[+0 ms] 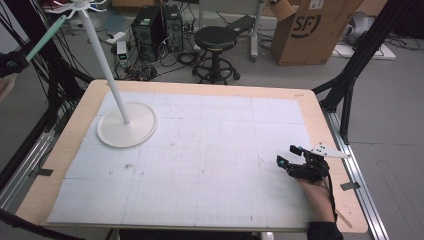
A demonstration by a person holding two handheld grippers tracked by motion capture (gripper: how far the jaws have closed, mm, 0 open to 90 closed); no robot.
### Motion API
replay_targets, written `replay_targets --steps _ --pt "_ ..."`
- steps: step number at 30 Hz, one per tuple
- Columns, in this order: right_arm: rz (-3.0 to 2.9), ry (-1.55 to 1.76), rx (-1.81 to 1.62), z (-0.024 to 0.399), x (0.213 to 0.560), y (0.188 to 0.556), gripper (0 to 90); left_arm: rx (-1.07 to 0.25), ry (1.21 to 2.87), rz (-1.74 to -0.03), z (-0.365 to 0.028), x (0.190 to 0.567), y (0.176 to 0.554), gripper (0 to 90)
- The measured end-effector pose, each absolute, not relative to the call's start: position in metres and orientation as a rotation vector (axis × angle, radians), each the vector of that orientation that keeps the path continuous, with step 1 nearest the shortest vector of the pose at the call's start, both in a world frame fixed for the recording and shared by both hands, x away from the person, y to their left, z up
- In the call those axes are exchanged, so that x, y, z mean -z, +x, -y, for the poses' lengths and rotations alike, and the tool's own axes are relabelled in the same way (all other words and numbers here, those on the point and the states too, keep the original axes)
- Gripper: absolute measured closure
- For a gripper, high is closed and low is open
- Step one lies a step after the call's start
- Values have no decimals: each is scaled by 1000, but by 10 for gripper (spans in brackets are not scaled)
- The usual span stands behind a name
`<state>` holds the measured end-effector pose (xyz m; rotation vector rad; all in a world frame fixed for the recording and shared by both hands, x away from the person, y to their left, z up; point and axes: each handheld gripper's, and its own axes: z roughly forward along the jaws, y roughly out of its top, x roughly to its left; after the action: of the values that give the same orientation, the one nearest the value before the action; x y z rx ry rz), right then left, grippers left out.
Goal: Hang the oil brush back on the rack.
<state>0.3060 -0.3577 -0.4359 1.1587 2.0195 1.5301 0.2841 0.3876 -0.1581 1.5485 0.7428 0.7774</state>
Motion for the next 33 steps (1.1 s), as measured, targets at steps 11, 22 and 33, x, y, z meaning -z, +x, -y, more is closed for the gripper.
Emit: replay_targets --steps 11,22,33 --pt "-2017 1162 -1537 358 436 306 199 -796 1562 -753 -387 159 287 819" --pt "-2016 1157 -1537 358 436 306 199 -817 1575 -771 -381 162 294 819" --pt "-2018 1162 -1536 359 436 306 199 -824 1559 -805 -382 170 301 819"
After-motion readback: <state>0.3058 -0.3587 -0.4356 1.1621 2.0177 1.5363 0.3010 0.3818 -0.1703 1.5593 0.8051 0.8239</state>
